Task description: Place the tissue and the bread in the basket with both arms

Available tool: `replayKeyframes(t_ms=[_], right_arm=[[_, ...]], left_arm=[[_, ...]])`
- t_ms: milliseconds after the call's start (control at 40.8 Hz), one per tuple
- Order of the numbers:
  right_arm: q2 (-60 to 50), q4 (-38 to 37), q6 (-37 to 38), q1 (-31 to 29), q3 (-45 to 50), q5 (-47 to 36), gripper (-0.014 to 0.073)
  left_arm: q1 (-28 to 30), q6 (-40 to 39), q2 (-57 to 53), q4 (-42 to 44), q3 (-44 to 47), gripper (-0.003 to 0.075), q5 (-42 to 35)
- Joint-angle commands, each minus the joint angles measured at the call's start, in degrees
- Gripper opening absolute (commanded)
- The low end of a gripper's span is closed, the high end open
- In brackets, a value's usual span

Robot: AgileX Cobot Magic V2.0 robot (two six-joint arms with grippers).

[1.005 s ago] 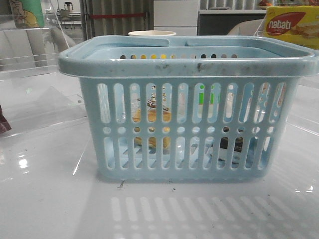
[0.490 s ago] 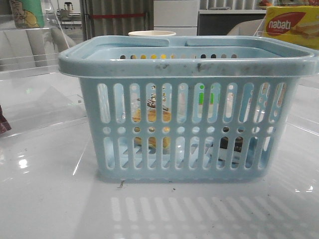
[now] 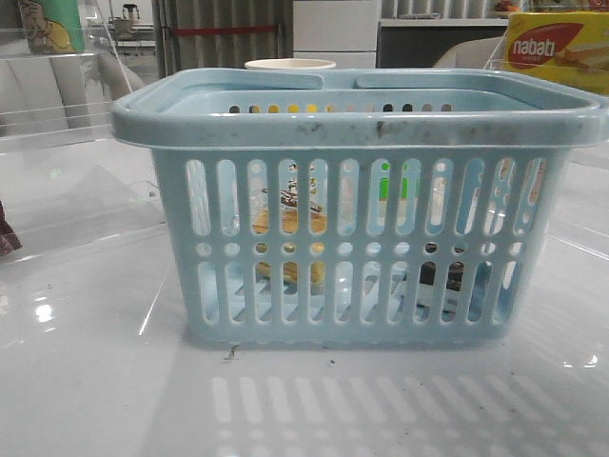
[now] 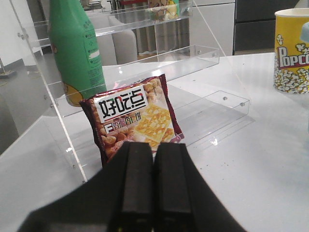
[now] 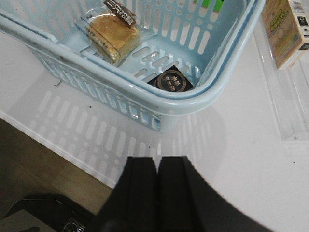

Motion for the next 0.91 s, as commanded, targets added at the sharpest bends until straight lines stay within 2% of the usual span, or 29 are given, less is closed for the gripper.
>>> replayKeyframes(t_ms=[0, 221, 882], right_arm=[[-0.3, -0.2, -0.6, -0.2, -1.4, -3.2, 0.0069], [-0.3, -0.2, -0.6, -0.2, -1.4, -3.2, 0.0069], [-0.3, -0.2, -0.6, -0.2, -1.4, -3.1, 0.0069]], left_arm=[[-0.6, -1.2, -1.0, 0.0, -0.1, 0.0091, -8.1], [-1.7, -1.2, -1.0, 0.0, 0.0, 0.0091, -12.6], [-2.8, -1.2, -1.0, -0.1, 0.0, 0.0091, -12.8]])
